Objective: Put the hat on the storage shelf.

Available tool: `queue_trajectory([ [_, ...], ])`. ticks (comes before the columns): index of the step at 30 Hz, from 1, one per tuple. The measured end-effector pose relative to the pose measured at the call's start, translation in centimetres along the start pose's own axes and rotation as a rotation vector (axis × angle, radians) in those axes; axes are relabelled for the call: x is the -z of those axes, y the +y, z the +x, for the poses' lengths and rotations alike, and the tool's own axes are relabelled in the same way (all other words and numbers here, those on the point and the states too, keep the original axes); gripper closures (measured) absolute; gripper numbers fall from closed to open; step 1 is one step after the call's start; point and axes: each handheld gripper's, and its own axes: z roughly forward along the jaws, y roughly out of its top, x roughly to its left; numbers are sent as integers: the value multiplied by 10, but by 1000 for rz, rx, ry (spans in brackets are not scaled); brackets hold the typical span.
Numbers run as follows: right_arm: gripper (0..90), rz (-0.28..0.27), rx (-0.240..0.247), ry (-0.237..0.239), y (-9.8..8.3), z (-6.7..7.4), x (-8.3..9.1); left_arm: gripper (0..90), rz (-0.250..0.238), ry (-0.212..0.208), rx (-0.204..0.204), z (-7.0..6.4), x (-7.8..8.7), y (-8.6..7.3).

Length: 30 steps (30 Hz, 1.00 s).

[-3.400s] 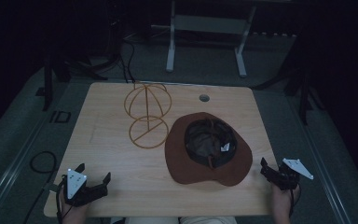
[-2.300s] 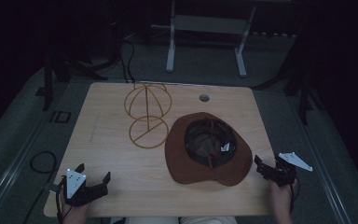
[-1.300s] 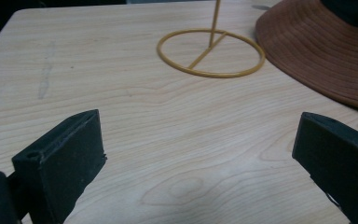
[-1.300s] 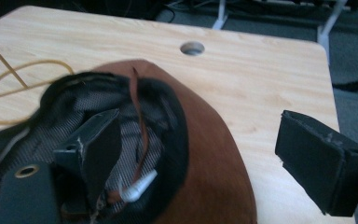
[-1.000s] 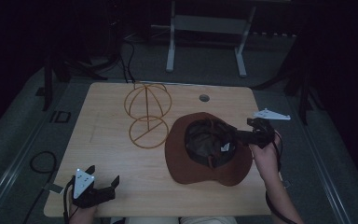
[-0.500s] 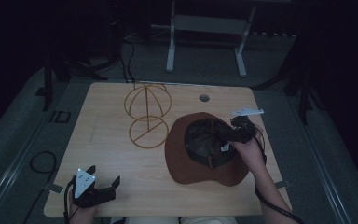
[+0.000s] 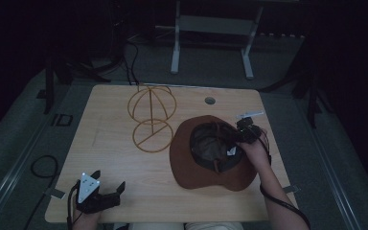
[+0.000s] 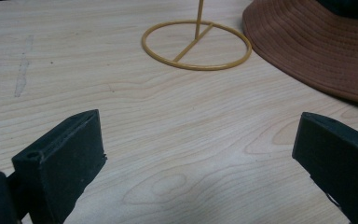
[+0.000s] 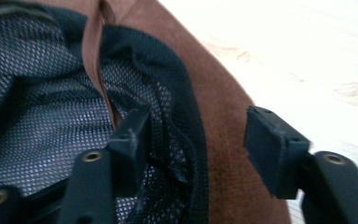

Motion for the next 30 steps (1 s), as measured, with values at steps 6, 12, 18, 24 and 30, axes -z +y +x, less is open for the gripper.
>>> queue_trajectory([
  [6, 562, 17, 6, -41, -8, 5, -10, 24, 12, -7, -7, -2, -1, 0],
  [12, 614, 32, 4, -78, -7, 7, -16, 24, 20, -4, -11, -2, -2, 0],
  [18, 811, 25, 8, -126, -12, 7, -18, 24, 19, -10, -3, -2, -2, -1],
  [24, 843, -22, -63, -99, -9, -2, 2, 24, 32, -8, -3, -2, -4, 0],
  [30, 845, -122, -117, -69, -5, -8, 38, 24, 38, 6, -9, -6, -6, 4],
])
